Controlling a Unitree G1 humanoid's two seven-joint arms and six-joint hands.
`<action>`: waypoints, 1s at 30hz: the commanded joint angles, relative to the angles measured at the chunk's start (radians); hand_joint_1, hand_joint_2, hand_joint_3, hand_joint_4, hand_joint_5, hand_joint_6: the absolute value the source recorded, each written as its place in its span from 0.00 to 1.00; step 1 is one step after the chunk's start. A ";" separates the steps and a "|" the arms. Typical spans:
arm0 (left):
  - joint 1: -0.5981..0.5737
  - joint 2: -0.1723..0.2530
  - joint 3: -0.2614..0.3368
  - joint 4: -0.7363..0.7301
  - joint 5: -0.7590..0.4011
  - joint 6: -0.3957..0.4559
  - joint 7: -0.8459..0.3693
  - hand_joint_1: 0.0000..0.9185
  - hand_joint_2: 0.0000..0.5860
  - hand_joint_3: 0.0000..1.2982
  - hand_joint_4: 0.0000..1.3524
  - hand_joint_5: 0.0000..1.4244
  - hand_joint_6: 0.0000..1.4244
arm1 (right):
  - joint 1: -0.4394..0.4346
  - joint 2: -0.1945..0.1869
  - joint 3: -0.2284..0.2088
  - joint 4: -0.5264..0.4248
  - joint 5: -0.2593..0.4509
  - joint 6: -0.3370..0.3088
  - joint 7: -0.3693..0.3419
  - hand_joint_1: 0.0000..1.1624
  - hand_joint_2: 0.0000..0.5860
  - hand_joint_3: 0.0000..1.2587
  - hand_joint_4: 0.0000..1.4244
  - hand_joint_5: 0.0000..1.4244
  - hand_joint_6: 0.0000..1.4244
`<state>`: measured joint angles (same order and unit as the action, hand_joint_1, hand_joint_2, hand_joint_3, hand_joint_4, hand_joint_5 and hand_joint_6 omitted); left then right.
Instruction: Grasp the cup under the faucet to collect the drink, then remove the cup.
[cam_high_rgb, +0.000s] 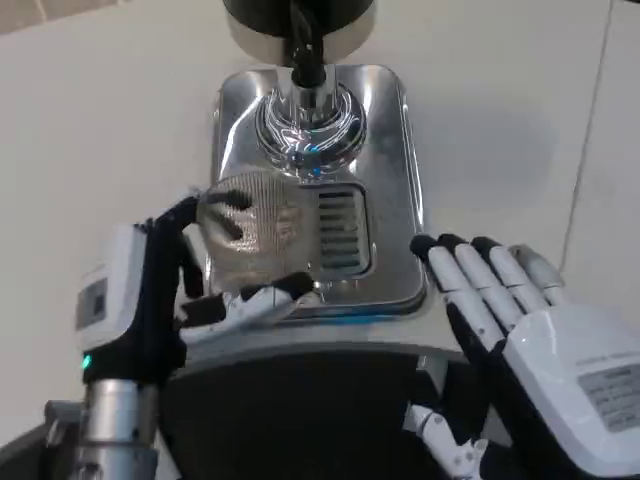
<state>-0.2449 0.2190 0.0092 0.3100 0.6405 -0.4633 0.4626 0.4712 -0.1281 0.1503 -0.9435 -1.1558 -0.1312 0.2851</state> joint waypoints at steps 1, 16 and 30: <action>-0.097 0.003 -0.027 0.102 -0.006 -0.005 0.061 0.87 0.00 0.89 0.86 0.86 1.00 | 0.023 0.014 0.003 -0.020 -0.024 0.002 0.006 0.24 0.96 0.00 0.00 0.00 0.00; -0.380 -0.016 -0.126 0.483 -0.050 -0.034 0.152 0.87 0.00 0.89 0.86 0.86 1.00 | -0.015 0.028 -0.016 -0.019 -0.042 0.034 0.047 0.25 0.95 0.00 0.00 0.00 0.00; -0.426 0.026 -0.195 0.569 -0.032 -0.050 0.215 0.73 0.00 0.59 0.52 0.66 0.80 | -0.018 0.038 -0.021 -0.030 -0.034 0.033 0.073 0.25 0.94 0.00 0.00 0.00 0.00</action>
<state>-0.6837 0.2236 -0.1691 0.8821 0.5987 -0.5024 0.6697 0.4441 -0.0912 0.1273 -0.9635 -1.1924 -0.0950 0.3533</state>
